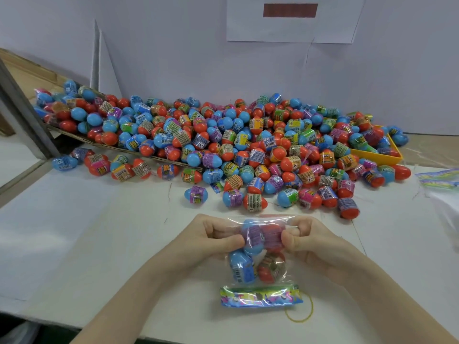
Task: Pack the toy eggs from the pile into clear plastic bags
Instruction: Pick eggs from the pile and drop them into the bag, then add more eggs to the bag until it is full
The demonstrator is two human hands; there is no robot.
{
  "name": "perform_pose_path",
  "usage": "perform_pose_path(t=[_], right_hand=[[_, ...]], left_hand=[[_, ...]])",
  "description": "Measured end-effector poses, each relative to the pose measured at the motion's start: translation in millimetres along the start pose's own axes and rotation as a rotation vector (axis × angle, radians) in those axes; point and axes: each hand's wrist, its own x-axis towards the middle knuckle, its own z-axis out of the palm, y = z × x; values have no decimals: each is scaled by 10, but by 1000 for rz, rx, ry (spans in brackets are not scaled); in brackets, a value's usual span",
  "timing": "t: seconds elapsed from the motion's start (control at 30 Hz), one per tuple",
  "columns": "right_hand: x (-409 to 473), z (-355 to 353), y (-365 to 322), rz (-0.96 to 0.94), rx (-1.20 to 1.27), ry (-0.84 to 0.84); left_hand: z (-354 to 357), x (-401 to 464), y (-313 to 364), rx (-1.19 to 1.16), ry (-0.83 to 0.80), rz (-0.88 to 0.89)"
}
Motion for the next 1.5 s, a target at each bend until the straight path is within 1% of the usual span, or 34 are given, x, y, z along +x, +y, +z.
perform_pose_path(t=[0.1,0.27,0.37,0.47,0.57,0.63,0.7,0.8,0.87,0.93,1.0,1.03,1.07,1.1,1.17,1.2,1.23,1.27,1.3,1.33,1.4,1.47,1.5], right_hand=[[-5,-19,-6,-25,20,-48],[-22,-55,-35,-52,3,-67],[-23,-56,-52,-49,-51,-54],[-9,-24,-43,-50,-118,22],[-18,19,-37,-79,-143,45],[-46,54,-40,-96,-162,40],[-63,85,-31,-88,-224,57],[-59,138,-13,-83,-366,129],[-60,169,-23,-72,-402,144],[-85,184,-56,-40,-470,115],[-126,161,-170,-2,-529,104],[-135,106,-270,-31,-512,131],[-141,0,-398,-109,-429,200],[-154,-147,-558,-232,-266,303],[-208,-453,-925,-551,173,504],[-233,-577,-1052,-684,360,571],[-246,-682,-1108,-745,471,613],[-235,-753,-1100,-724,487,649],[-199,-788,-1041,-652,419,680],[-154,-788,-956,-558,286,710],[-66,-755,-796,-377,-134,767],[-33,-770,-696,-311,-544,837],[-47,-799,-671,-303,-665,859]], left_hand=[[-3,-23,35,-48,-42,0],[4,-27,83,-117,-26,2],[0,-16,85,-122,45,14],[43,-19,75,-131,128,37],[115,5,47,-103,260,79],[156,27,18,-103,335,70],[190,29,0,-117,351,45],[199,22,-26,-178,315,2],[174,18,-24,-193,300,-33],[120,25,-5,-195,327,-66],[34,27,18,-204,387,-60],[-10,18,34,-213,420,-42],[-51,2,49,-221,456,-22],[-89,-13,56,-224,491,-8],[-138,-40,55,-226,534,9],[-143,-45,50,-223,538,17],[-139,-46,44,-219,538,22],[-124,-32,44,-210,538,23],[-104,-19,50,-188,540,25],[-76,6,63,-148,546,31],[-32,73,81,26,586,73],[-9,147,82,241,616,141],[2,180,87,328,615,169]])
